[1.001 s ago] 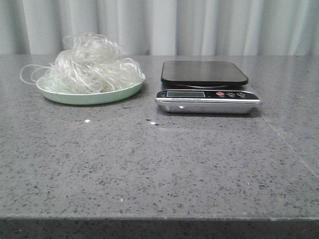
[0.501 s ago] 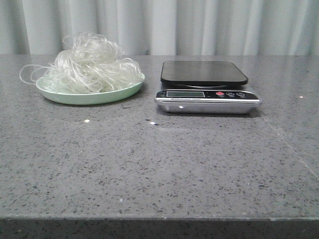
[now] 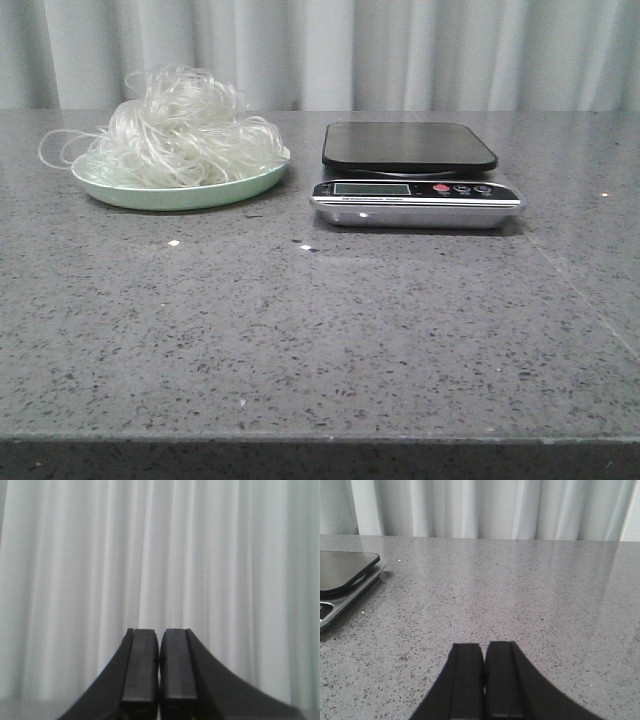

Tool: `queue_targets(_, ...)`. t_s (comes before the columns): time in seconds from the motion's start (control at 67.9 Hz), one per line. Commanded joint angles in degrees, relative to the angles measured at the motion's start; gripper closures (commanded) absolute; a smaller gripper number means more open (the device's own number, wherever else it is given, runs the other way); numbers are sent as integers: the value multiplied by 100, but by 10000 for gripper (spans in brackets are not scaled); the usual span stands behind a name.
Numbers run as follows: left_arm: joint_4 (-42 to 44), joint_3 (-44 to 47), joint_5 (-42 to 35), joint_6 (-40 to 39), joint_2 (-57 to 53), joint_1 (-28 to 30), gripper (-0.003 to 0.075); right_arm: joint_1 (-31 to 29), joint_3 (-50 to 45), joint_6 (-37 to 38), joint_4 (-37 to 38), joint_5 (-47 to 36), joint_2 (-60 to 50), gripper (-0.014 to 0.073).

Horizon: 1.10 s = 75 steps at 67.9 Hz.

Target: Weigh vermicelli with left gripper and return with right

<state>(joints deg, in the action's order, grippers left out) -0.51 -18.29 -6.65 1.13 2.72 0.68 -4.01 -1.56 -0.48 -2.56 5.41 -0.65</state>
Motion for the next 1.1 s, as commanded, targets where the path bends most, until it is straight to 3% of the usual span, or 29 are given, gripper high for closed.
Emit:
queue_targets(0.0, 359, -1339, 459, -49, 673, -38, 584, -34, 40, -31, 12, -432, -87, 442)
queue_targets(0.206, 182, -3453, 2075, -49, 2268, -38, 582, -34, 40, -31, 12, -437, -87, 442)
queue_targets(0.398, -23, -4381, 2850, 58, 3631, -420, 560, -34, 40, -31, 12, -443, -87, 442)
queue_targets(0.53, -61, -4837, 3429, 163, 4523, -1053, 444, -34, 40, -31, 12, -574, -87, 442)
queue_targets(0.677, -61, -5324, 3699, 313, 5500, -1820, 164, -34, 40, -31, 12, -709, -87, 442)
queue_targets(0.766, -176, -5621, 3777, 313, 6136, -2117, 51, -34, 40, -31, 12, -714, -87, 442)
queue_targets(0.957, -1157, -6356, 4368, 313, 7362, -2173, 37, -34, 40, -31, 12, -714, -87, 442)
queue_targets(1.09, -1209, -6751, 4717, 313, 8155, -2173, 37, -34, 40, -31, 12, -714, -87, 442)
